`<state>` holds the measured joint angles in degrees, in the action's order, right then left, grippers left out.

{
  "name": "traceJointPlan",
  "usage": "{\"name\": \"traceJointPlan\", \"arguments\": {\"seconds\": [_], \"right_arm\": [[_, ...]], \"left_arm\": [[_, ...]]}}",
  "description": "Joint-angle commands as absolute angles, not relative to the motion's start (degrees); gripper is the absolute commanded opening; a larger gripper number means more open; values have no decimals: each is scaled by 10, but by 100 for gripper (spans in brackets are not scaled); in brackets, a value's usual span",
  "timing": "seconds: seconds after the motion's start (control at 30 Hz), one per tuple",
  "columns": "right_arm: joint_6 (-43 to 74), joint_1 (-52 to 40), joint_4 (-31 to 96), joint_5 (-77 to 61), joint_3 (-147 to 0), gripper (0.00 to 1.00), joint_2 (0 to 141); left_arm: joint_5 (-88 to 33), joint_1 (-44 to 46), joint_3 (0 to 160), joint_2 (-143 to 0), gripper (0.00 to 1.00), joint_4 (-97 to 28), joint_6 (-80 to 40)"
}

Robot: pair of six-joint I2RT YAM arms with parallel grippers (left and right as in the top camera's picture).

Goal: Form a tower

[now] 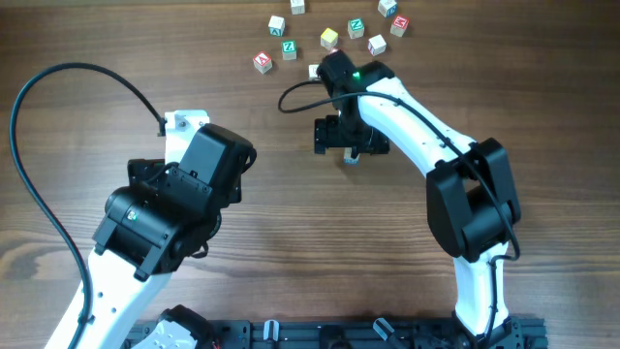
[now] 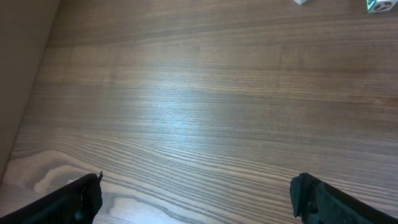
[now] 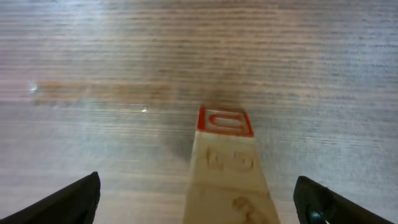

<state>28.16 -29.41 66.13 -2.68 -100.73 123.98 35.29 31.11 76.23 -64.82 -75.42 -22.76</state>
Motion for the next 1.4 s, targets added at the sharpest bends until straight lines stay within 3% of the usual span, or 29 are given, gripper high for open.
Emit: {"name": "traceJointPlan", "arguments": {"seconds": [0.0,0.07,0.23,0.37,0.5,0.63,0.9,1.13,1.37], "right_arm": [[274,-290,684,8,-1048,100,1235],[284,-288,725,71,-1080,100,1202],[32,-288,738,9,-1148,100,1066],[-39,-288,708,10,-1148,100,999],[-238,-288,726,-90,-1141,100,1001],[-352,-288,772,-145,-1135,100,1073],[-376,-289,821,-120,-1135,100,1225],[-454,-285,840,-149,-1125,100,1230],[-464,-260,769,-123,-1083,100,1231]], "left_arm": [[354,310,762,-643,100,-753,-223],[354,310,762,-643,100,-753,-223],[354,310,762,-643,100,-753,-223],[354,310,762,-643,100,-753,-223],[354,310,762,-643,100,-753,-223],[354,310,762,-643,100,-753,-223],[354,310,762,-643,100,-753,-223],[354,310,762,-643,100,-753,-223],[354,310,762,-643,100,-753,-223]]}}
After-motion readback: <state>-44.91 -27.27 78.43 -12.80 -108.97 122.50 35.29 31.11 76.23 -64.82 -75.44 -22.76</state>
